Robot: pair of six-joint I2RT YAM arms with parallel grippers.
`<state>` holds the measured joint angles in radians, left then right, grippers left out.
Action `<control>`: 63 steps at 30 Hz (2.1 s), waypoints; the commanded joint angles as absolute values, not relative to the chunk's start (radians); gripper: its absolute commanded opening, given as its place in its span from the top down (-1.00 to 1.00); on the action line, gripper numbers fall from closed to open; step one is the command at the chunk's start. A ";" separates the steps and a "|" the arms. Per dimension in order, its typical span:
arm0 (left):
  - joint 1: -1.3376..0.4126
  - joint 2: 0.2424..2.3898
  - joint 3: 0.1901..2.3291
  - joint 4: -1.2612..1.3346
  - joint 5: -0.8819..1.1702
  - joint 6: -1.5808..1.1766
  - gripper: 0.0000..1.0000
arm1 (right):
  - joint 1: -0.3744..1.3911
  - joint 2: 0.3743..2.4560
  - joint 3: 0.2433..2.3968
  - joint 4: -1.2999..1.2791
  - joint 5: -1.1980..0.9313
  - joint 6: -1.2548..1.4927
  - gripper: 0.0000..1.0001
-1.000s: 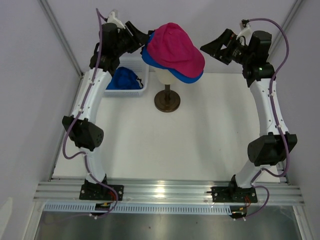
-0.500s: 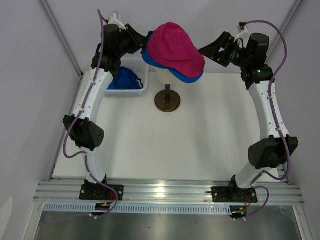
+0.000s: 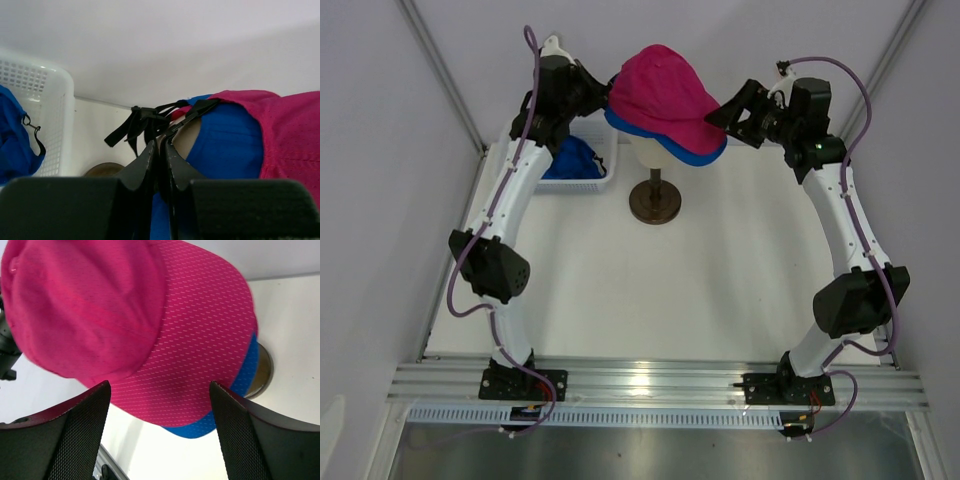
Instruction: Stack the hats
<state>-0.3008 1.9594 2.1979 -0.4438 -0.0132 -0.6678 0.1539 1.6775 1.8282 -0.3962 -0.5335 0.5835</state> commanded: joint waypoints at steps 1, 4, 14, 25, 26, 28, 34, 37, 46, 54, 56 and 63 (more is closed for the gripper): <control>-0.307 1.924 2.111 -0.500 -0.054 -0.637 0.70 | 0.150 1.677 1.816 -0.377 -0.494 0.600 -0.62; -0.305 1.896 2.065 -0.489 -0.067 -0.632 0.70 | 0.150 1.680 1.807 -0.367 -0.489 0.609 -0.53; -0.298 1.802 1.870 -0.391 -0.043 -0.618 0.53 | 0.150 1.697 1.795 -0.360 -0.491 0.614 -0.24; -0.267 1.730 1.724 -0.270 0.064 -0.597 0.21 | 0.141 1.720 1.822 -0.370 -0.479 0.592 -0.25; -0.264 1.720 1.721 -0.271 0.063 -0.595 0.18 | 0.134 1.730 1.839 -0.376 -0.482 0.588 -0.29; -0.262 1.706 1.710 -0.272 0.072 -0.594 0.06 | 0.108 1.752 1.923 -0.402 -0.501 0.575 -0.35; -0.226 1.625 1.709 -0.270 0.093 -0.601 -0.50 | 0.055 1.839 2.186 -0.537 -0.623 0.516 -0.55; -0.170 1.568 1.727 -0.278 0.110 -0.617 -0.72 | 0.040 1.835 2.296 -0.597 -0.644 0.460 -0.71; 0.052 1.477 1.694 -0.353 0.183 -0.597 -0.94 | 0.015 1.637 2.115 -0.666 -0.640 0.330 -0.89; 0.083 1.793 1.810 -0.503 0.170 -0.477 -0.76 | 0.021 1.431 1.702 -0.580 -0.664 0.282 -0.90; 0.083 1.876 1.900 -0.546 0.152 -0.457 -0.72 | 0.041 1.404 1.605 -0.571 -0.667 0.269 -0.89; 0.084 2.163 2.172 -0.606 0.120 -0.423 -0.73 | 0.224 1.299 1.381 -0.421 -0.572 0.284 -0.89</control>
